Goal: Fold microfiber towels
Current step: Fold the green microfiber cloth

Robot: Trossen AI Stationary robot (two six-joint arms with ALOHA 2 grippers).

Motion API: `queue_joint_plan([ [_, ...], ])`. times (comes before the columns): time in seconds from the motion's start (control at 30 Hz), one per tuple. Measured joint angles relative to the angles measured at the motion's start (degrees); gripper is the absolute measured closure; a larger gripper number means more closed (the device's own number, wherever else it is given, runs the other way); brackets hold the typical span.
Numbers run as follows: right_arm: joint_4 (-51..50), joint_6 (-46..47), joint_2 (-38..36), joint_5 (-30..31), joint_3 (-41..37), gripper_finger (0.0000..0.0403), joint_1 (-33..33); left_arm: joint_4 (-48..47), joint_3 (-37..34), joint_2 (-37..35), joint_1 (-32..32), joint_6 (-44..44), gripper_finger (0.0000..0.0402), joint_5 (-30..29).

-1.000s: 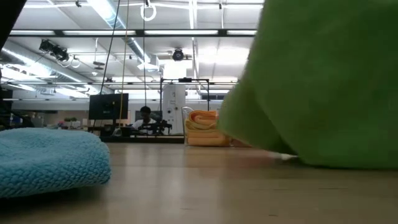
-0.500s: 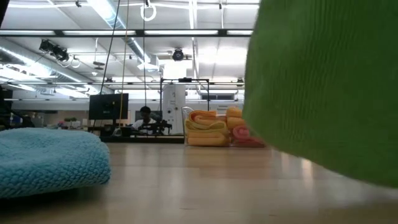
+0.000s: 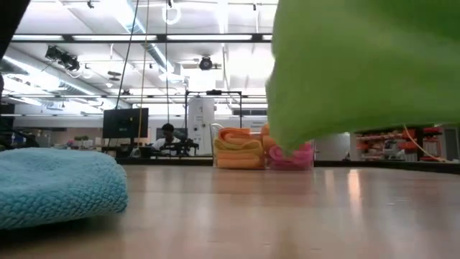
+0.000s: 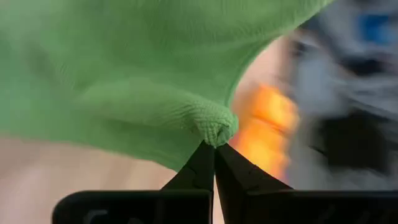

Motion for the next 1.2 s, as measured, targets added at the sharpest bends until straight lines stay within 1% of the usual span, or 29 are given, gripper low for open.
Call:
queue_joint_plan([
  [0.1, -1.3, -4.2, -0.8, 13.2, 0.0, 0.0392, -5.2, 3.2, 0.0, -0.6, 2.8, 5.3, 0.0384, -8.0],
  [0.17, -1.0, -7.1, -1.3, 23.3, 0.0, 0.0392, -7.9, 5.2, 0.0, -1.2, 3.4, 9.3, 0.0392, -12.2],
  [0.23, -0.5, -8.7, -1.6, 31.1, 0.0, 0.0392, -9.5, 9.5, 0.0, -1.9, 3.5, 12.7, 0.0393, -15.7],
  [0.3, 0.1, -9.9, -1.6, 33.4, 0.0, 0.0392, -10.4, 12.5, 0.0, -2.5, 2.7, 15.4, 0.0387, -18.2],
  [0.33, 0.1, -9.9, -1.6, 32.7, 0.0, 0.0392, -10.4, 13.7, 0.1, -2.6, 2.1, 16.4, 0.0382, -18.4],
  [0.4, 0.1, -8.4, -1.5, 27.7, 0.0, 0.0392, -9.8, 12.9, 0.1, -3.0, 0.3, 16.8, 0.0375, -18.4],
  [0.47, 0.1, -5.7, -1.4, 18.4, 0.0, 0.0392, -9.4, 10.3, 0.1, -3.1, -1.7, 14.4, 0.0375, -17.6],
  [0.5, 0.2, -3.7, -1.3, 13.1, 0.0, 0.0392, -9.4, 7.7, 0.1, -3.1, -2.6, 12.1, 0.0377, -16.9],
  [0.57, 0.3, 0.9, -1.0, 2.7, -0.2, 0.0392, -9.1, 1.3, 0.1, -2.9, -4.2, 5.3, 0.0386, -13.7],
  [0.63, 1.2, 4.7, -0.6, -5.3, -1.4, 0.0392, -8.5, -4.5, 0.1, -2.3, -5.0, -2.5, 0.0392, -9.5],
  [0.7, 3.4, 6.5, -0.4, -10.9, -3.8, 0.0392, -7.0, -9.3, 0.0, -1.1, -5.8, -9.7, 0.0393, -6.6],
  [0.83, 11.9, 6.5, -0.2, -17.6, -10.2, 0.0392, -4.0, -15.5, 0.0, 2.6, -7.3, -17.7, 0.0377, -3.5],
  [0.97, 20.3, 6.9, -0.2, -19.2, -15.4, 0.0392, -1.3, -18.5, 0.0, 6.9, -8.9, -21.5, 0.0365, 0.2],
  [1.1, 28.1, 7.4, -0.2, -21.6, -19.6, 0.0392, 1.2, -18.2, 0.0, 10.4, -10.5, -22.9, 0.0374, 1.4],
  [1.2, 33.0, 8.5, -0.2, -24.6, -22.7, 0.0392, 3.0, -17.5, 0.0, 12.1, -11.4, -23.3, 0.0387, 4.1],
])
